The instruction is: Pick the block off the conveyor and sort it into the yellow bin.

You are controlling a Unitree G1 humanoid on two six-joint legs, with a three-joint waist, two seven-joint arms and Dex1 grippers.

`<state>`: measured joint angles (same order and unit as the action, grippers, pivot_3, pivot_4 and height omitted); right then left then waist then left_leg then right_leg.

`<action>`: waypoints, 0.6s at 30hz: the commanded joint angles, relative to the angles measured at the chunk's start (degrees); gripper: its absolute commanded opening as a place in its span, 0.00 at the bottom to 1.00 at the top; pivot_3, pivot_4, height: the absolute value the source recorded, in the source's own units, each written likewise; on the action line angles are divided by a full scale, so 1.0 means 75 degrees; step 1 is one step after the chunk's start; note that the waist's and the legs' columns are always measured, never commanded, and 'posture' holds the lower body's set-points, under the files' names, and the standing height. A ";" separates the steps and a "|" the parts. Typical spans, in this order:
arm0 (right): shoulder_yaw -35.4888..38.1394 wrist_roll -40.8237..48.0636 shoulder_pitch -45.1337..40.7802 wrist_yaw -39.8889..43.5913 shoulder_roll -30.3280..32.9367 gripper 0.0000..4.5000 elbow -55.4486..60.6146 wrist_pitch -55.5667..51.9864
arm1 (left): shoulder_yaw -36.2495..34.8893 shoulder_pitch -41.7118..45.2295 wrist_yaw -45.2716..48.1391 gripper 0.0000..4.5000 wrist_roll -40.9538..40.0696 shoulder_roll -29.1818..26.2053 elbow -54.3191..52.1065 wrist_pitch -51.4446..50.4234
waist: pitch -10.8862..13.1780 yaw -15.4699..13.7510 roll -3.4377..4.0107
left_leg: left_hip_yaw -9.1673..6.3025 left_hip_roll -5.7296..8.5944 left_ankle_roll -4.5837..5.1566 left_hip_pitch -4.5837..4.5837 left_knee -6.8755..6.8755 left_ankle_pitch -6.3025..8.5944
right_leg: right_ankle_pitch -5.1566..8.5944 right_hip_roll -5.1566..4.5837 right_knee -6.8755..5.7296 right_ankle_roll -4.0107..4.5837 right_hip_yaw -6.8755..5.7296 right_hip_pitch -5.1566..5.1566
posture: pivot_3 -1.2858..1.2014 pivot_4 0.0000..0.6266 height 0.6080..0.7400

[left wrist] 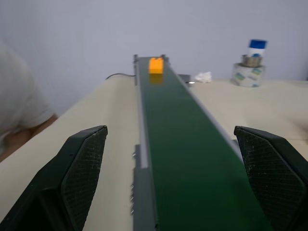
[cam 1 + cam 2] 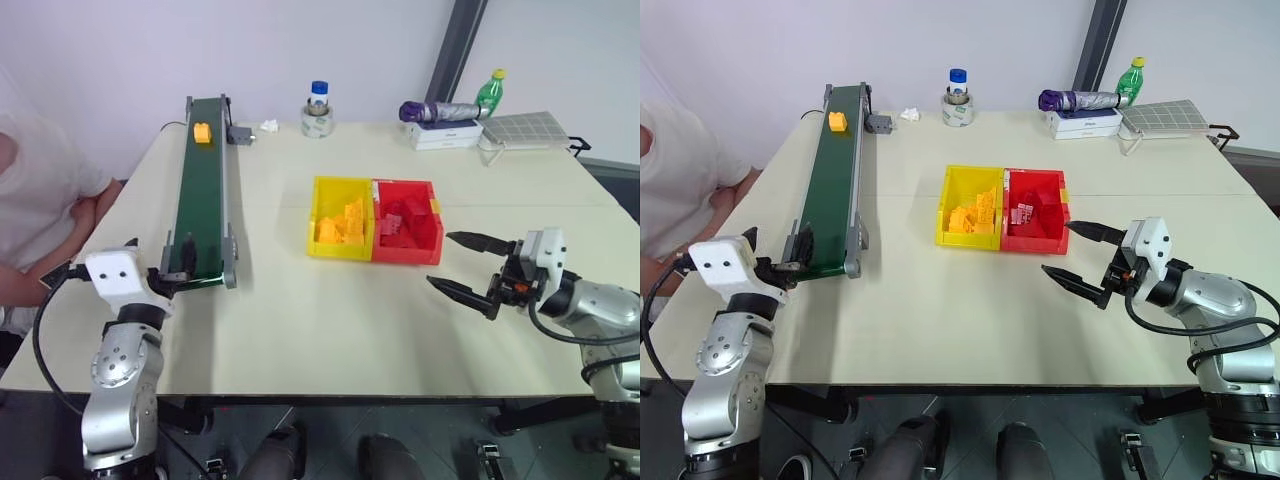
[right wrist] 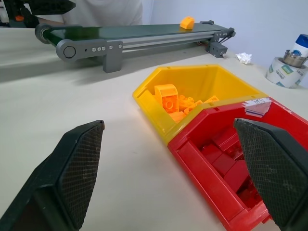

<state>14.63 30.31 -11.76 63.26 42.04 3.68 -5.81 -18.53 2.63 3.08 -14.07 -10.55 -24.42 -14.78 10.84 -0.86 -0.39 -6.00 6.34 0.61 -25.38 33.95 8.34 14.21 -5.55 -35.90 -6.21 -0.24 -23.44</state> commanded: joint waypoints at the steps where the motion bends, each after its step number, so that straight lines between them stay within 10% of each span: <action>1: 0.0148 0.0046 -0.0011 -0.0017 0.0012 1.00 0.0103 0.0118 | 0.0080 0.0092 -0.0133 0.99 0.0077 -0.0016 -0.0366 0.0003 | 0.0000 0.0002 0.0000 | 0.0000 0.0000 0.0000 0.0000 0.0001 0.0000 | 0.0000 0.0000 -0.0001 0.0000 0.0000 0.0000 | 0.52 0.24 1.00; 18: 0.0169 0.0054 0.0009 -0.0038 0.0016 1.00 0.0119 0.0117 | 0.0205 0.0473 -0.0208 0.99 0.0241 -0.0221 0.0102 -0.0327 | 0.0000 0.0001 0.0000 | 0.0000 0.0000 0.0000 0.0000 0.0001 0.0000 | 0.0000 0.0001 -0.0005 0.0000 -0.0001 -0.0001 | 0.52 0.24 1.00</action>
<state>14.63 30.29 -11.54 63.15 42.00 3.68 -5.77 -16.59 5.29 2.02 -12.51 -11.78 -22.68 -17.36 10.84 -0.85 -0.39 -5.99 6.34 0.61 -25.38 33.96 8.34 14.21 -5.55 -35.94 -6.21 -0.25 -23.44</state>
